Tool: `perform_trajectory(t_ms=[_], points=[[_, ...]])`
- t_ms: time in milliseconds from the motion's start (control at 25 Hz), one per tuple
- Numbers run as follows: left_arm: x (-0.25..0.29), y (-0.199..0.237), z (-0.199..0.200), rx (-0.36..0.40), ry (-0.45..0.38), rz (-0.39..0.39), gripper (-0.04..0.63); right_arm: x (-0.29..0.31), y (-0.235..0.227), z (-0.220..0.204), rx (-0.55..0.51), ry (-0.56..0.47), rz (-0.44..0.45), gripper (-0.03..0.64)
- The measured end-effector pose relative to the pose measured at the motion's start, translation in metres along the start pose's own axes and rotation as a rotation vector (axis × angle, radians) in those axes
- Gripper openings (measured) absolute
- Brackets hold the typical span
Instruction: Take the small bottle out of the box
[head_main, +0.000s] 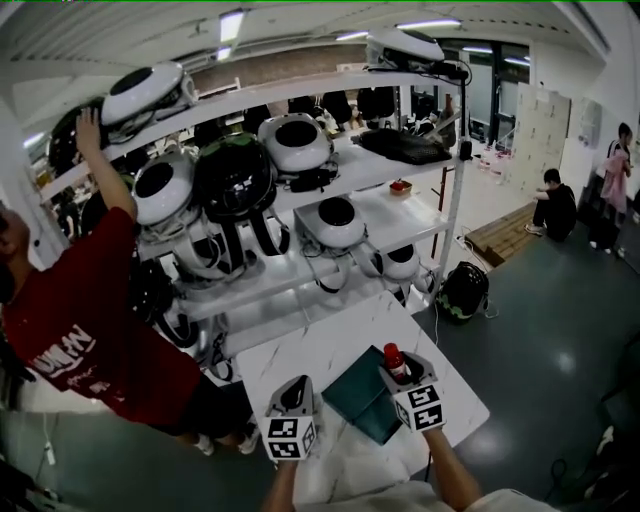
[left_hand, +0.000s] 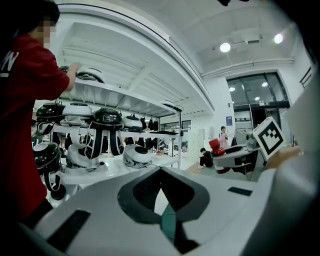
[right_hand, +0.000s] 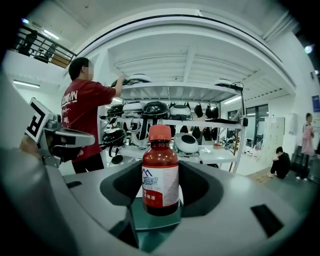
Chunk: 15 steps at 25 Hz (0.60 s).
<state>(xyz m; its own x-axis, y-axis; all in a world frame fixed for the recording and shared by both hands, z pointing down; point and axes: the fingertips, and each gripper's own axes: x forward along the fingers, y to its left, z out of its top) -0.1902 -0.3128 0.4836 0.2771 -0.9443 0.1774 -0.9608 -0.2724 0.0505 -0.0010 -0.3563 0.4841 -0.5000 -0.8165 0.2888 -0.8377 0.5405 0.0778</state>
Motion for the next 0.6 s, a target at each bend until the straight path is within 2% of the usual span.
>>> perform_trajectory(t_ms=[600], points=[[0.0019, 0.0012, -0.0067, -0.011, 0.014, -0.009, 0.018, -0.0013, 0.0023, -0.0055, -0.007, 0.019, -0.014, 0.235]])
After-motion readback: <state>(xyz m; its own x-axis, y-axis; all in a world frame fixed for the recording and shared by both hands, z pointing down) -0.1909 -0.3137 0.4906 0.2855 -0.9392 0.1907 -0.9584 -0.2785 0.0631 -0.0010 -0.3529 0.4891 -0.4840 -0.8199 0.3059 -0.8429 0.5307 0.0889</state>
